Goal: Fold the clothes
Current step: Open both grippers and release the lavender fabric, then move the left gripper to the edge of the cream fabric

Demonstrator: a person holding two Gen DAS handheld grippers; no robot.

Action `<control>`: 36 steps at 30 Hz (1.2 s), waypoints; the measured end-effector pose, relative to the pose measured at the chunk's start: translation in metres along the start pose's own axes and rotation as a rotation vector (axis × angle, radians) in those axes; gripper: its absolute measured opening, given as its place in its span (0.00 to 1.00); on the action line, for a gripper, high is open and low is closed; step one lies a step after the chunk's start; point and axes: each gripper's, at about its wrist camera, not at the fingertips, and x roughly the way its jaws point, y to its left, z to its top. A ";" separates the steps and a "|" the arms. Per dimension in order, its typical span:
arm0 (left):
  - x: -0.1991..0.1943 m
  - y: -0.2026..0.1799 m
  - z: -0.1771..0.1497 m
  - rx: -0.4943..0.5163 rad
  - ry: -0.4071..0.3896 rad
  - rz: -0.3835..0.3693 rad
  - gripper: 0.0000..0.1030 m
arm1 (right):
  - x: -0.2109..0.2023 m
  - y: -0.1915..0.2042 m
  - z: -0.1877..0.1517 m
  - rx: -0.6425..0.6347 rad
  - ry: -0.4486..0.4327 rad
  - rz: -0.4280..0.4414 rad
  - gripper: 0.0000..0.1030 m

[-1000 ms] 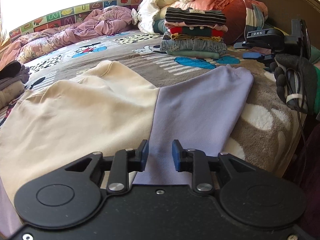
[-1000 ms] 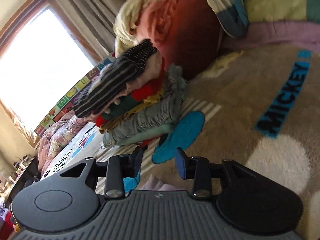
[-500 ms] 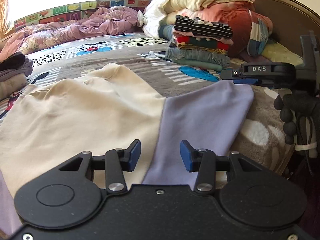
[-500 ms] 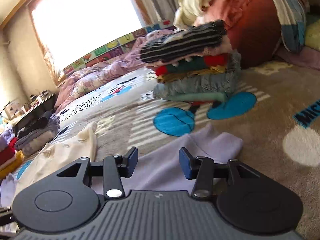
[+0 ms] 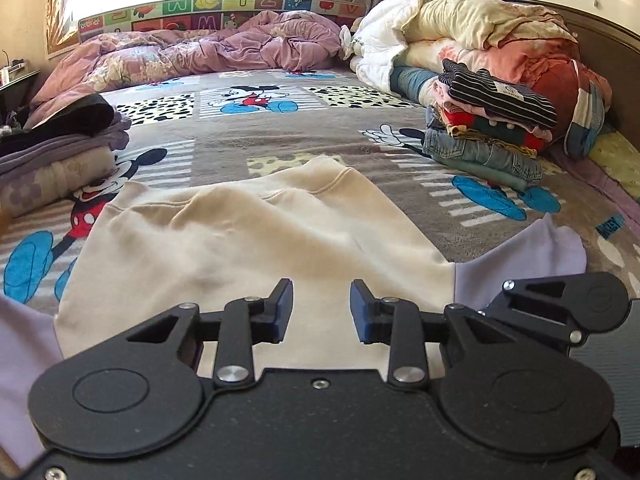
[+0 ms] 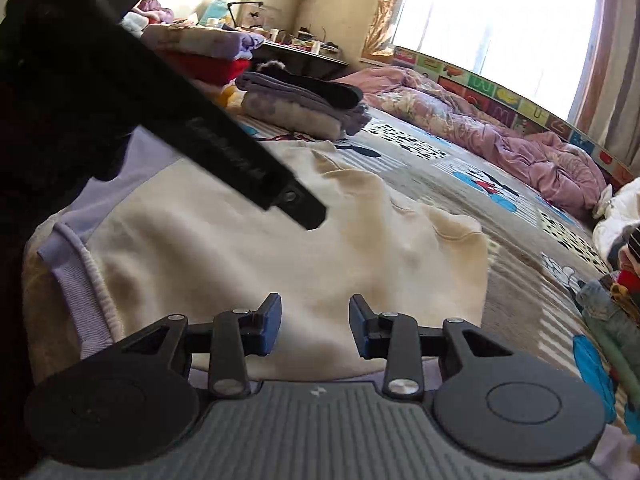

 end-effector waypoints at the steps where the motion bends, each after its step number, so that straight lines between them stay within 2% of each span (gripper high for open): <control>1: 0.005 0.000 0.004 0.007 0.009 -0.002 0.30 | 0.000 -0.001 0.002 0.017 0.000 0.020 0.36; 6: 0.036 -0.006 0.020 0.082 0.103 -0.031 0.30 | 0.000 -0.005 0.007 0.050 0.020 0.078 0.36; 12: 0.069 -0.026 0.022 0.195 0.181 -0.071 0.30 | 0.008 -0.007 0.000 0.088 0.051 0.142 0.36; 16: 0.094 -0.026 0.026 0.213 0.217 -0.047 0.30 | 0.009 -0.002 -0.005 0.092 0.060 0.186 0.36; 30: 0.161 0.007 0.074 0.080 0.235 0.018 0.29 | -0.006 0.003 -0.017 0.153 0.052 0.258 0.37; 36: 0.188 0.018 0.097 0.020 0.262 0.014 0.27 | -0.017 0.008 -0.023 0.168 0.046 0.269 0.37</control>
